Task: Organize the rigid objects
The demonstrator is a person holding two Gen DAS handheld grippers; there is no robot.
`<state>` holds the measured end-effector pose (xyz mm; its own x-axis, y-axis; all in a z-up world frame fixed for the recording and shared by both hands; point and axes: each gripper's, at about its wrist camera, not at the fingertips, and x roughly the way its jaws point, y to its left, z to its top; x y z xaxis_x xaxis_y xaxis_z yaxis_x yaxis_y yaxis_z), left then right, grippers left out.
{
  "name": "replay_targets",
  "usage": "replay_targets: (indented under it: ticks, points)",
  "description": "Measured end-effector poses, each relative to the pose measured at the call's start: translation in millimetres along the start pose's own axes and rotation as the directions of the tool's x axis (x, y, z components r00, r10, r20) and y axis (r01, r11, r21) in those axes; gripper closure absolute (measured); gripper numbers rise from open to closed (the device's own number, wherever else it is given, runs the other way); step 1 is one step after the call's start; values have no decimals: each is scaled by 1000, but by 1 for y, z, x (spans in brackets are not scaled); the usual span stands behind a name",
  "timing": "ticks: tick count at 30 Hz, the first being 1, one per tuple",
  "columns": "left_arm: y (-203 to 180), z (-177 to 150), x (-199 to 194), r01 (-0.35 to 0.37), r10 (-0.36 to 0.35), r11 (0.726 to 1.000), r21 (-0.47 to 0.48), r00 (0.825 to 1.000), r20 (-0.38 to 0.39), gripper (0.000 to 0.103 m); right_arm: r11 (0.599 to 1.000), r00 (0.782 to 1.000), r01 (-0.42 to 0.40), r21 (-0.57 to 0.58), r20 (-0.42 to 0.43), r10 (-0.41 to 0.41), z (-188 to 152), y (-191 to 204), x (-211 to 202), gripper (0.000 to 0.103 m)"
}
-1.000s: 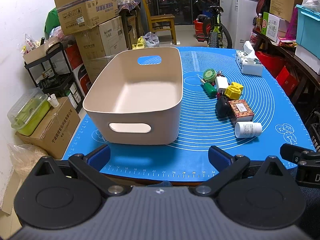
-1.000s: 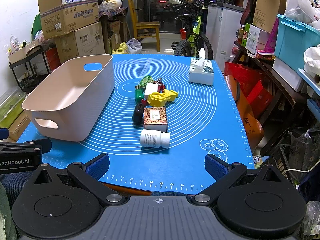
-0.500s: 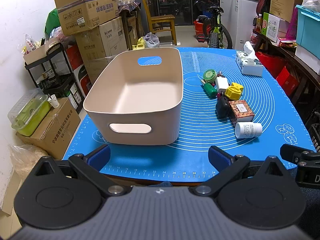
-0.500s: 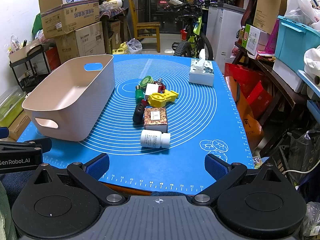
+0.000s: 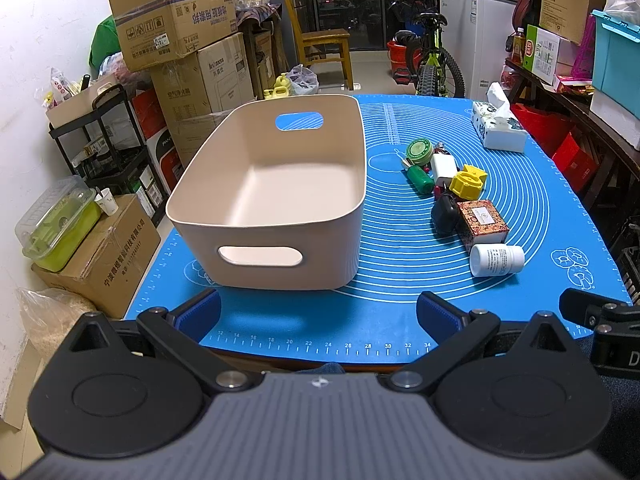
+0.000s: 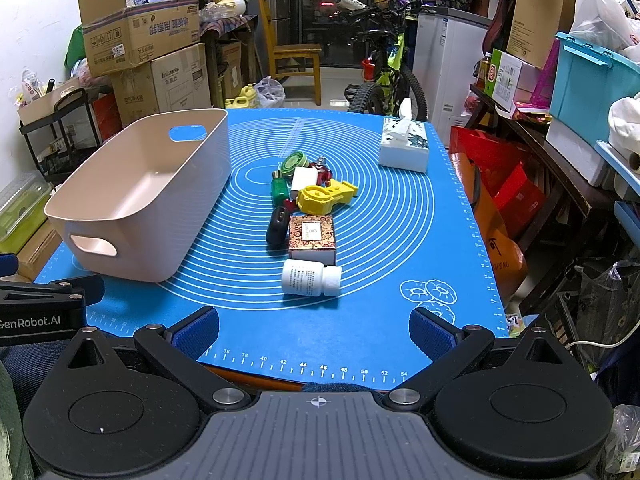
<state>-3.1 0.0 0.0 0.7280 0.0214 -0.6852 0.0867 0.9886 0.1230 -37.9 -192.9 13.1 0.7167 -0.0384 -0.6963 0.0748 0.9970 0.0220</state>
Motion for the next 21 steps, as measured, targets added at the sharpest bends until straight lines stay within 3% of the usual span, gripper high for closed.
replay_targets:
  ticks: [21]
  points:
    - [4, 6, 0, -17, 17, 1000, -14, 1000, -19, 0, 1000, 1000, -20, -6, 10, 20, 10, 2, -6, 2]
